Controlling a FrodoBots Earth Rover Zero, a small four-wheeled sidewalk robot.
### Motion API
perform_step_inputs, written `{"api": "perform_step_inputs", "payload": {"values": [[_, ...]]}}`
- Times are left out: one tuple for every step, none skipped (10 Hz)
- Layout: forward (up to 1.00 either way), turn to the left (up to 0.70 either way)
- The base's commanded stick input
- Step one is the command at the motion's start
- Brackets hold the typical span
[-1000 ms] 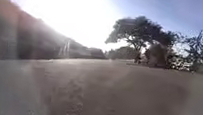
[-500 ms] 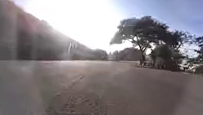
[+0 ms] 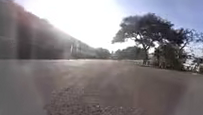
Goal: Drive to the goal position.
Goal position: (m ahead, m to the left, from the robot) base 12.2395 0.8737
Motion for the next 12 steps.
{"api": "perform_step_inputs", "payload": {"values": [[1.00,0.00],[1.00,0.00],[1.00,0.00],[1.00,0.00],[1.00,0.00],[1.00,0.00],[1.00,0.00],[1.00,0.00],[1.00,0.27],[1.00,0.27],[1.00,0.24],[1.00,0.13]]}}
